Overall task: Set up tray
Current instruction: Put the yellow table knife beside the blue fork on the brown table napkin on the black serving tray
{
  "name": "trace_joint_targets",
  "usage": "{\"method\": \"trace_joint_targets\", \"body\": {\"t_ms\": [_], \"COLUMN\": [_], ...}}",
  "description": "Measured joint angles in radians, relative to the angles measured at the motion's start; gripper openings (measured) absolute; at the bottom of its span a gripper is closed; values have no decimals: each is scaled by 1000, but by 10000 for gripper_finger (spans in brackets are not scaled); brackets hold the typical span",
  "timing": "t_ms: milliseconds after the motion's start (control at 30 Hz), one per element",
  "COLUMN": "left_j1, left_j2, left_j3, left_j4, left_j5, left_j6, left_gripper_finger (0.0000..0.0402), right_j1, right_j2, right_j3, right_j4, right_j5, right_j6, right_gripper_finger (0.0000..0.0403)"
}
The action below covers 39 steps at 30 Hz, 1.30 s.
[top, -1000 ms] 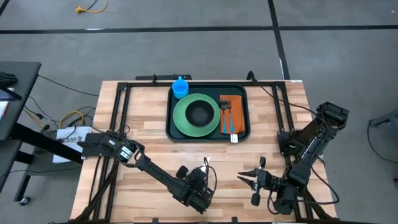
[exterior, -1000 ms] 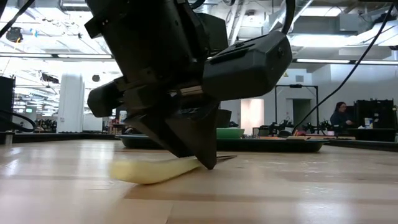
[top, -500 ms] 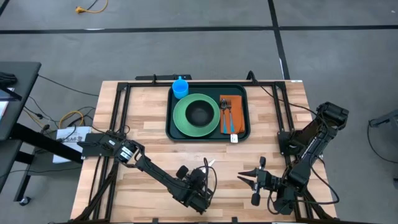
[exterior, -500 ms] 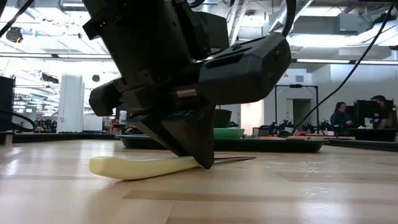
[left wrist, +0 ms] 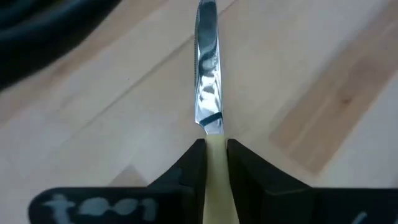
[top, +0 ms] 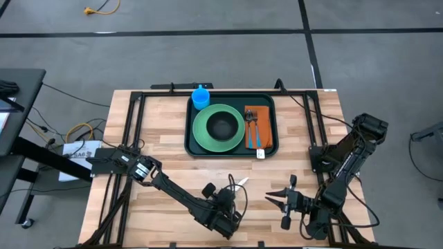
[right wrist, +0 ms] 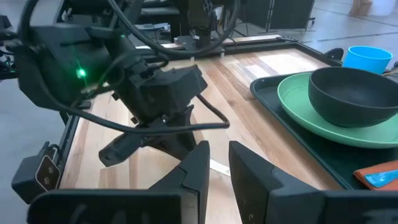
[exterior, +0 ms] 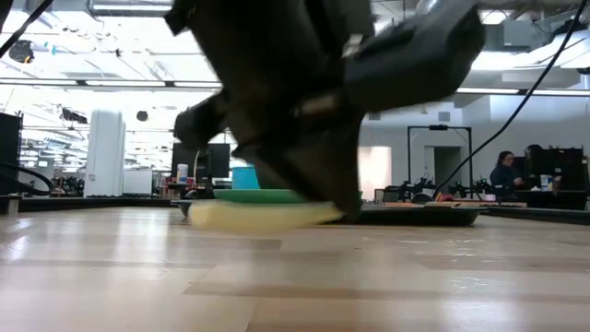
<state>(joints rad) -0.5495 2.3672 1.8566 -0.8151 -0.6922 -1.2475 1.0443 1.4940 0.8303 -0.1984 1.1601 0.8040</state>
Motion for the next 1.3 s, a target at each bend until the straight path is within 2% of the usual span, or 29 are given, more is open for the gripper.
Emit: {"method": "trace_joint_targets", "body": {"t_ms": [333,600,767,967,1133,1300], "left_j1": [-1,-3,-8,-15,-29,-53], "left_j2": [-2,-4,-4,-5,-6,-6], "left_j3": [88,104,104,104,104,104], "left_j4": [1,3,3,3,3,3], "left_j5": [-173,-360,-477,-568,-635,-695], "left_j6": [172,299,343,391,433,488], "left_gripper_finger": [38,36,36,36,36,36], "right_j1": [49,47,32,-5,-28,-41], "right_j2": [0,0,0,0,0,-5], "right_j3": [0,0,0,0,0,0], "right_j4": [31,28,29,29,30,30], "right_j5": [76,69,69,69,68,68], "right_j6": [13,112,113,112,23,-144], "right_gripper_finger": [56,56,56,56,56,56]}}
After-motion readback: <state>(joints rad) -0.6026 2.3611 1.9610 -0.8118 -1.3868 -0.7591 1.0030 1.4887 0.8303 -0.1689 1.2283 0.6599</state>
